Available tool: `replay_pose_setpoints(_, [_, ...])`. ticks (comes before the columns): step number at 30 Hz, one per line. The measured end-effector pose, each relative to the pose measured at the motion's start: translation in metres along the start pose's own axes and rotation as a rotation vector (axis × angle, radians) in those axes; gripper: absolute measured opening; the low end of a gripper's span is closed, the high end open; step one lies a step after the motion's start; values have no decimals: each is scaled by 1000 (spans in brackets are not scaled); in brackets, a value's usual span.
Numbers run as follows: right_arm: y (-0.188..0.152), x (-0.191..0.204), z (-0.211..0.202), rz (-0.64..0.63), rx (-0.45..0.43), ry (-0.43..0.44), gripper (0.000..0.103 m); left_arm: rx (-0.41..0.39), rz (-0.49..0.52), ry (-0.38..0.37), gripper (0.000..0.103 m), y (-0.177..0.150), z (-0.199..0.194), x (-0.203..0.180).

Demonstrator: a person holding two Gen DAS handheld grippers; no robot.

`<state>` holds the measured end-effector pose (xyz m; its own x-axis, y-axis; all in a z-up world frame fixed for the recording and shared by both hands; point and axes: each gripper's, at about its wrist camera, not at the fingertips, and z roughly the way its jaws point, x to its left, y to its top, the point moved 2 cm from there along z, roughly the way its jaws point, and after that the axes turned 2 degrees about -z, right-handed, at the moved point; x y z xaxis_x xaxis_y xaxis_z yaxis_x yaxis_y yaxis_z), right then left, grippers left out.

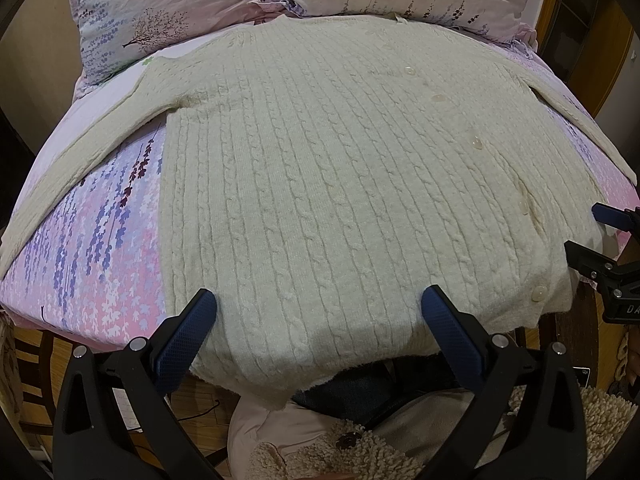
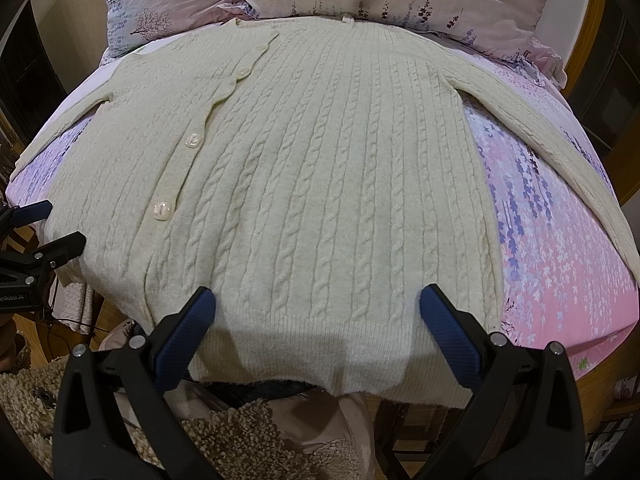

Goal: Fold small clothes

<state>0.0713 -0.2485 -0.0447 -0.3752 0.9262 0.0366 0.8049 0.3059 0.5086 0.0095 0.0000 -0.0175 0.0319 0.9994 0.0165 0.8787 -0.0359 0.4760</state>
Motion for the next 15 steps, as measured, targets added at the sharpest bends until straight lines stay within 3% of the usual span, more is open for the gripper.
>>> replay_pose_setpoints(15, [1,1,0,0,7,0,101,0,0,0,102,0,0,0])
